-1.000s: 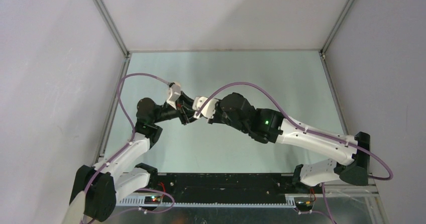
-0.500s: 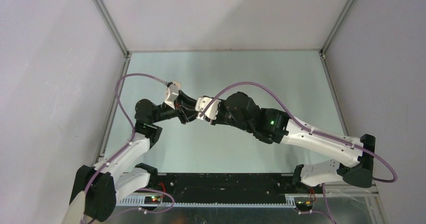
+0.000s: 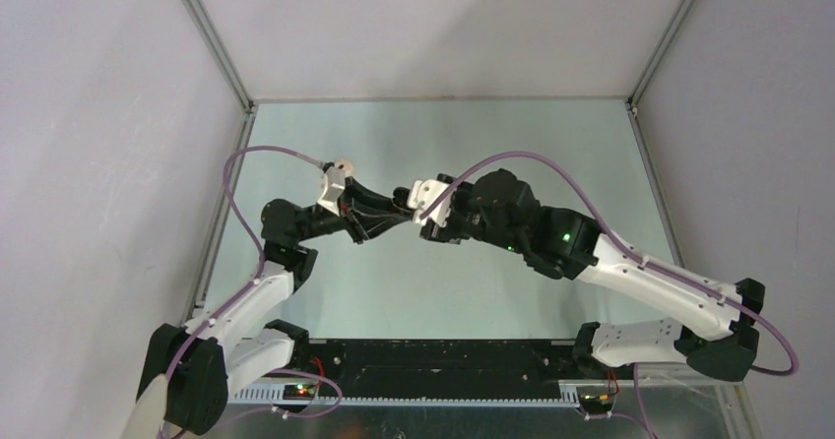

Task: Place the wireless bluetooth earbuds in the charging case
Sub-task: Place the earbud in the charging case, then close the charging case.

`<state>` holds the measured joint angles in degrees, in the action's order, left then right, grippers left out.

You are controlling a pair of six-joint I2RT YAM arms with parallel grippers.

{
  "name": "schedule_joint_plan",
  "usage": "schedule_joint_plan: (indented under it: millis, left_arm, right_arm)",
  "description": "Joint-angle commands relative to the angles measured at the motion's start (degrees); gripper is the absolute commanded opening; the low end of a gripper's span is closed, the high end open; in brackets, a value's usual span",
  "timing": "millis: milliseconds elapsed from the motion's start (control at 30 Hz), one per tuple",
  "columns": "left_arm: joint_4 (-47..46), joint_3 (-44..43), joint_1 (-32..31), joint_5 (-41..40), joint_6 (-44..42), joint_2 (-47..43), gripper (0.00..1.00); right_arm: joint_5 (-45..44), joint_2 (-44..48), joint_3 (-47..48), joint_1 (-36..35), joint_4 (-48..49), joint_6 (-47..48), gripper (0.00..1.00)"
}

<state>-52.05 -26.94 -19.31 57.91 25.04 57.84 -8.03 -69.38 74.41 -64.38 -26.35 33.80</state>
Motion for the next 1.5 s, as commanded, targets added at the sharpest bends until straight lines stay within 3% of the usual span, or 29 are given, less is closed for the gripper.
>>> schedule_joint_plan:
  millis: [0,200,400,1200,1467]
  left_arm:
    - [-5.9,0.5,0.5,1.8,2.1,-1.0,0.0]
    - [-11.7,1.3,0.5,2.8,5.3,-1.1,0.0]
    - [-13.6,1.9,0.5,2.6,6.5,-1.6,0.0]
    - [-13.9,2.2,0.4,3.1,6.9,-2.2,0.0]
    - [-12.7,2.4,0.2,3.8,5.6,-1.8,0.0]
  right_arm:
    - [3.2,3.7,3.1,3.5,-0.8,-2.8,0.58]
    - [0.3,2.6,3.2,6.0,1.6,-4.9,0.57]
    - [3.3,0.5,4.5,4.2,-0.2,-5.0,0.57]
    - [2.9,-4.9,10.6,2.1,-3.4,-7.6,0.57]
    - [-0.6,-2.5,10.9,6.4,-0.7,-8.0,0.57]
